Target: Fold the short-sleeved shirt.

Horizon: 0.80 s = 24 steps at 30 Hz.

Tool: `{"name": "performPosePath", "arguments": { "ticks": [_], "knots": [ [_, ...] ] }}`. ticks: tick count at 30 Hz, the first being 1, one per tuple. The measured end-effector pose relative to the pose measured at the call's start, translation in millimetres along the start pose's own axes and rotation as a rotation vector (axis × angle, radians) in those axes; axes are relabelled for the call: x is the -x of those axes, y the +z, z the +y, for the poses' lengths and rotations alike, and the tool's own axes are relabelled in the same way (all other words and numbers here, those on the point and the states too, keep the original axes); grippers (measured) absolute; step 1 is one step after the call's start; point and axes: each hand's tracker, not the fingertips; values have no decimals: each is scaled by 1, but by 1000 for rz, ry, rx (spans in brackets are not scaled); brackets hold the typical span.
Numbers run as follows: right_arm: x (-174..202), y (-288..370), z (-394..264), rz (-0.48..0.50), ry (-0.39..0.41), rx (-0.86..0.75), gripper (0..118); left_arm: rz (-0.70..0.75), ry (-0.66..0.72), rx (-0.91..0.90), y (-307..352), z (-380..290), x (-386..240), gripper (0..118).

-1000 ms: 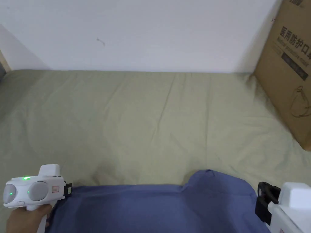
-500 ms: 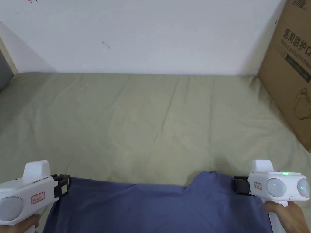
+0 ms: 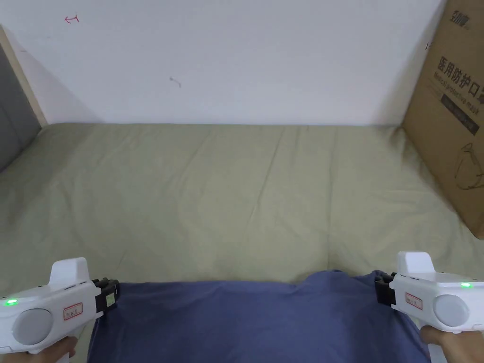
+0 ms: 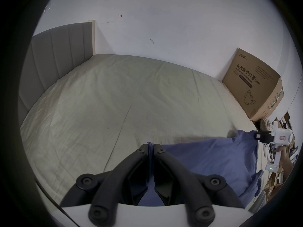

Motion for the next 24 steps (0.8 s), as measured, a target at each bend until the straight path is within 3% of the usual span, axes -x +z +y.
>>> {"name": "performPosePath", "arguments": {
  "ticks": [7, 14, 24],
  "knots": [
    [-3, 79, -62, 97, -65, -144, 2, 27, 42, -29, 50, -19, 13, 4],
    [-4, 141, -141, 144, -123, -158, 2, 46, 56, -14, 100, -63, 29, 4],
    [19, 185, -233, 72, -163, -24, 2, 90, 54, 126, 117, -158, 40, 4]
  ]
}}
